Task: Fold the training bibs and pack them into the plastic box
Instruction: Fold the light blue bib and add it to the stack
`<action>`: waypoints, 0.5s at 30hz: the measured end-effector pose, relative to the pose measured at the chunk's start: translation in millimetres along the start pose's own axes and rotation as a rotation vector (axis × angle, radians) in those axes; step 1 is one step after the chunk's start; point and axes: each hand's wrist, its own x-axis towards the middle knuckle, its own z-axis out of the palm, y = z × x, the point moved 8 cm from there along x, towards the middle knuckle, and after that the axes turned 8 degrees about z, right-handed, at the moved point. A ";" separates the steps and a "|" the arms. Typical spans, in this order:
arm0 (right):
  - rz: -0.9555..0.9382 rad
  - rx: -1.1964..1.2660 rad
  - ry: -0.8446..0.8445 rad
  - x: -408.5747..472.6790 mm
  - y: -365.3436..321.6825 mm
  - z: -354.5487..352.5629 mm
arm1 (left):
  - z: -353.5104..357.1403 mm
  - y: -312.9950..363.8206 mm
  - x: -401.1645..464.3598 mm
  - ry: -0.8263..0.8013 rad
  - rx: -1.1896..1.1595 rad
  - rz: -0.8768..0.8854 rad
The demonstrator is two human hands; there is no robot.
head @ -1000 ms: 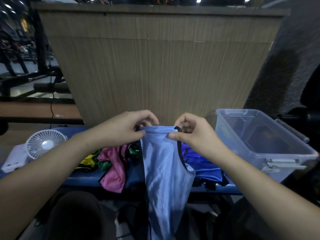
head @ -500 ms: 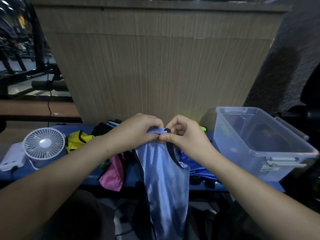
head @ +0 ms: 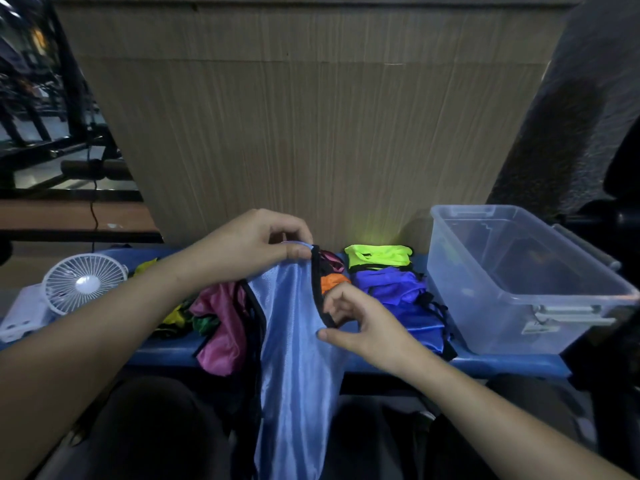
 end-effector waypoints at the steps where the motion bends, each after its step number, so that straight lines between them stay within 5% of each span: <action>1: -0.003 -0.015 0.006 -1.4 3.1 1.7 | -1.0 -0.6 -0.7 -0.010 0.007 -0.002; 15: -0.167 -0.341 0.103 -15.2 -6.4 14.5 | -12.2 2.9 -8.2 0.029 0.120 0.074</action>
